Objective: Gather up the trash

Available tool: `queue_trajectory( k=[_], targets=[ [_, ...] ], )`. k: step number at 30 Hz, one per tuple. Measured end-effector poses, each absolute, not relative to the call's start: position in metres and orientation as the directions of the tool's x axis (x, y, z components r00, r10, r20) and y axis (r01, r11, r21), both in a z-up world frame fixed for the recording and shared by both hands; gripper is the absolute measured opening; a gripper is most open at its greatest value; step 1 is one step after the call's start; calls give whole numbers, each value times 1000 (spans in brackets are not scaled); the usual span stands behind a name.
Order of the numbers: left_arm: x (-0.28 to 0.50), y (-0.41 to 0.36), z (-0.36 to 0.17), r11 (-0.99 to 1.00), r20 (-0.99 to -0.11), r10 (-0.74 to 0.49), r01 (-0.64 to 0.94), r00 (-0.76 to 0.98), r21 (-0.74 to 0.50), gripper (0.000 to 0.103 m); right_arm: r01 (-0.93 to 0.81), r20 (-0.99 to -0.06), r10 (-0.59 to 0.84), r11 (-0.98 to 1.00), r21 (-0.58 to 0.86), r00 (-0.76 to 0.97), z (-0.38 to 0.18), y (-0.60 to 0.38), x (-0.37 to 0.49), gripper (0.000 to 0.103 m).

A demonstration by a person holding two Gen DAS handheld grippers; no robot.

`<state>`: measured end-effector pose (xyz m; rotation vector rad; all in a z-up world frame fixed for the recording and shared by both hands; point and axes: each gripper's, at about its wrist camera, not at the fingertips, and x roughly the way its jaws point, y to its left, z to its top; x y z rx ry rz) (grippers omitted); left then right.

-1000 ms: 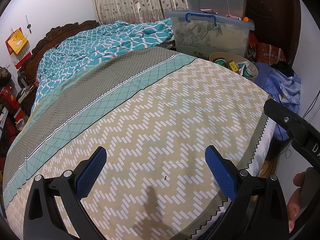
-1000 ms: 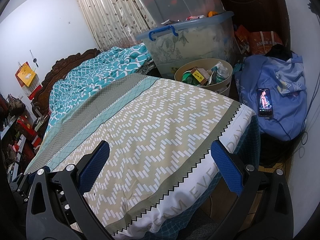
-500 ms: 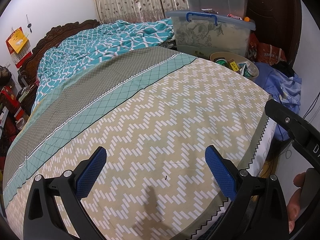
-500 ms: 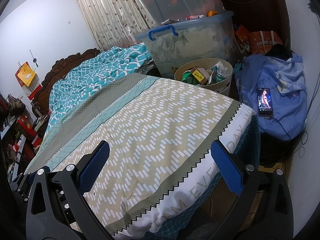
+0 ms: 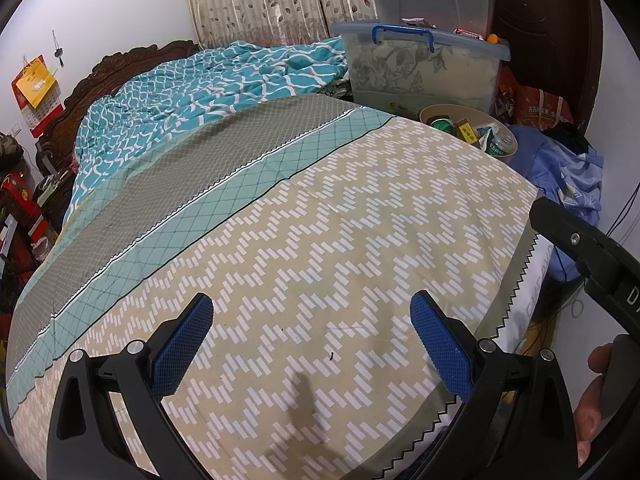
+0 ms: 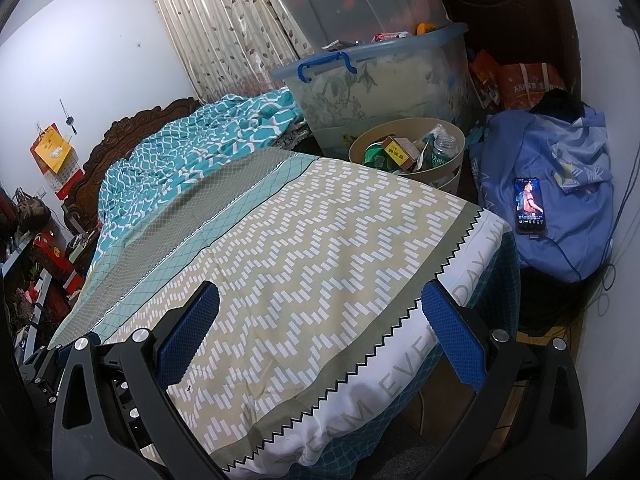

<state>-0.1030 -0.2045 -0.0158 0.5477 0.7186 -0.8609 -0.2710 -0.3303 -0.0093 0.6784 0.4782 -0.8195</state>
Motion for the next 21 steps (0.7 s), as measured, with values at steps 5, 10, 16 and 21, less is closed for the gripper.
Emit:
queue_trajectory(
  k=[5,10,16,21],
  targets=[
    [-102,-200,-17,543,-751,-482,827,451,148,95,790,-625,-500,497,359,599,-10,-330,-270,100],
    [-100,-201,-16,545,-754,-478,826,449,146,95,789,-626,-498,499,359,600,-8,-331,-269,100],
    [-101,-203,-15,543,-753,-480,827,450,149,95,788,-625,-498,501,358,601,-7,-332,-269,100],
    [-100,-203,-14,544,-753,-479,826,451,148,95,788,-625,-498,500,359,601,-7,-331,-269,100]
  ],
)
